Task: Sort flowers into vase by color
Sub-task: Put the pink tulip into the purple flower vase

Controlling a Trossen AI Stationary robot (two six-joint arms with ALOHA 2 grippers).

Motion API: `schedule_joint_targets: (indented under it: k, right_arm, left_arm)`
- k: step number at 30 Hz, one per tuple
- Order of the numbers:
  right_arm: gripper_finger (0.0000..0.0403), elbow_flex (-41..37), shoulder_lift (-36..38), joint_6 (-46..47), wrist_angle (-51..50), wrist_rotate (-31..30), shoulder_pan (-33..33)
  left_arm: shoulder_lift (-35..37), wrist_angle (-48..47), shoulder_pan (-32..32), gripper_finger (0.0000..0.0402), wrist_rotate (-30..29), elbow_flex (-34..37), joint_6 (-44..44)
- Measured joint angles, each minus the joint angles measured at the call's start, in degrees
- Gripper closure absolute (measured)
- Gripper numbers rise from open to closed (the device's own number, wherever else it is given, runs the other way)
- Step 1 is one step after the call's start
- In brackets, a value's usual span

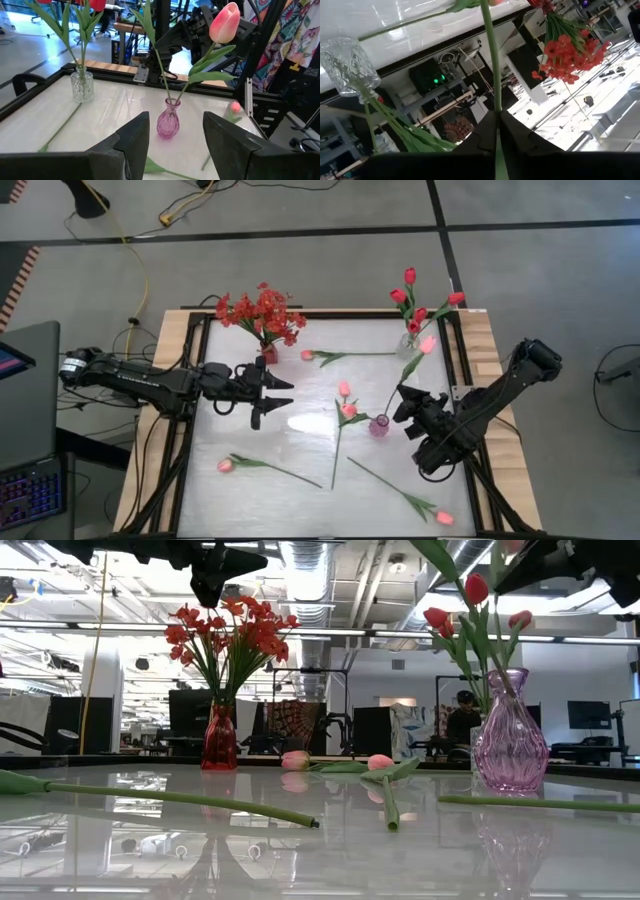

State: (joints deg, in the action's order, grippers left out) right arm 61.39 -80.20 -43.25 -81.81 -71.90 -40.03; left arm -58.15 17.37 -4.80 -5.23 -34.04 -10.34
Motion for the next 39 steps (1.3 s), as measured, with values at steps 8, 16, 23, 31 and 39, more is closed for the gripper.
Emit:
schedule_joint_targets:
  k: [8, 16, 23, 31, 39]
  right_arm:
    - [0.0312, 0.0, 0.0, -1.7, 0.0, 0.1, 0.0]
    - [0.0246, 0.0, 0.0, -1.8, 0.0, 0.3, -0.1]
    - [0.0191, 0.0, 0.0, 0.1, 0.5, 2.4, -0.3]
    - [0.0167, 0.0, 0.0, 12.7, 0.6, 6.1, -2.7]
    - [0.0168, 0.0, 0.0, 35.4, 1.2, 10.1, -5.9]
  left_arm:
    - [0.0, 0.1, 0.0, 0.0229, -0.1, 0.0, 0.2]
    - [0.0, 0.1, 0.0, 0.0229, -0.1, 0.0, 1.0]
    - [0.0, 0.1, 0.0, 0.0229, -0.1, 0.0, 1.1]
    - [0.0, 0.1, 0.0, 0.0229, -0.1, 0.0, 1.1]
    - [0.0, 0.1, 0.0, 0.0229, -0.1, 0.0, 1.1]
